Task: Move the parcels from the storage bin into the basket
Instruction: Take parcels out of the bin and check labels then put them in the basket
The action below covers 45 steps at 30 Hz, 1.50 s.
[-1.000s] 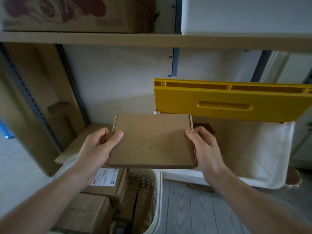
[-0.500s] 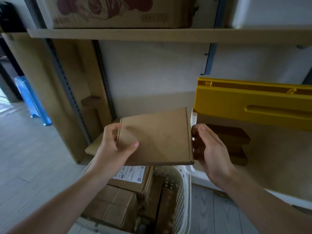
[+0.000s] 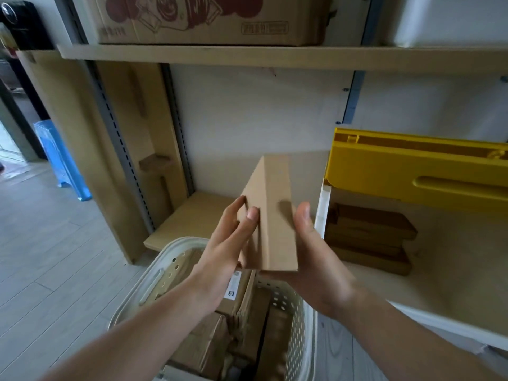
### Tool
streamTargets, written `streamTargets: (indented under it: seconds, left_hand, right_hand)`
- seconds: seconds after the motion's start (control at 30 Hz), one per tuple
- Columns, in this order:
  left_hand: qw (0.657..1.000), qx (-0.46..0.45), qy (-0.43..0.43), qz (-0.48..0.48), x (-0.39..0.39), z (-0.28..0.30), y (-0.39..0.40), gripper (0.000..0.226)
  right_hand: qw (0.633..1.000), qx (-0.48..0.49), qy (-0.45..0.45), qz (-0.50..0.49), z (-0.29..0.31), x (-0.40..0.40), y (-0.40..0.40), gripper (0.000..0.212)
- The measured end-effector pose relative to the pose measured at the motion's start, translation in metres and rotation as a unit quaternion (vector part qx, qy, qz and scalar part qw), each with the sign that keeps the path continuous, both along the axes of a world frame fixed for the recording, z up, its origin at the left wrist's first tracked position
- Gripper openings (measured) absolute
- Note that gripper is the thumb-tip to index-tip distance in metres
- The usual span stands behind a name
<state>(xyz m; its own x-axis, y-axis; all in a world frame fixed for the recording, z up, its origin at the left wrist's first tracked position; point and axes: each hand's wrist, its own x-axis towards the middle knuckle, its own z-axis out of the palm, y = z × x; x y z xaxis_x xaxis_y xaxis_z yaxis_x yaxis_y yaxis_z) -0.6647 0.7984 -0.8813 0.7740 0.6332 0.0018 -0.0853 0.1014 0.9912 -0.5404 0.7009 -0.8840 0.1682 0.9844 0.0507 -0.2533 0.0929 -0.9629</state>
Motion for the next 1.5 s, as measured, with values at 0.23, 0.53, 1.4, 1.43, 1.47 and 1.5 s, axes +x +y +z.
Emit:
streamTargets:
  seconds: [0.23,0.53,1.4,1.43,1.47,1.5]
  left_hand:
    - [0.995,-0.061,-0.048,-0.067,-0.006,0.003,-0.001,0.091]
    - [0.99,-0.096,-0.081,-0.059,-0.02,0.009,0.015,0.031]
    - [0.968,-0.041,-0.023,0.248,-0.035,-0.002,0.053,0.016]
    - [0.967,-0.033,-0.023,0.253,-0.035,-0.003,0.053,0.016]
    - [0.965,-0.025,-0.023,0.259,-0.035,-0.004,0.054,0.017]
    - [0.964,-0.018,-0.024,0.263,-0.034,-0.005,0.054,0.019]
  right_hand:
    - [0.989,-0.001,-0.107,-0.106,-0.011,0.006,0.012,0.047]
    - [0.927,-0.055,-0.284,-0.239,-0.015,0.014,0.011,0.068]
    - [0.911,-0.018,-0.258,-0.32,-0.008,0.015,0.008,0.052]
    - [0.912,-0.02,-0.257,-0.319,-0.008,0.015,0.008,0.051]
    - [0.912,-0.022,-0.257,-0.319,-0.008,0.015,0.008,0.051]
    - [0.913,-0.022,-0.256,-0.318,-0.008,0.015,0.008,0.051]
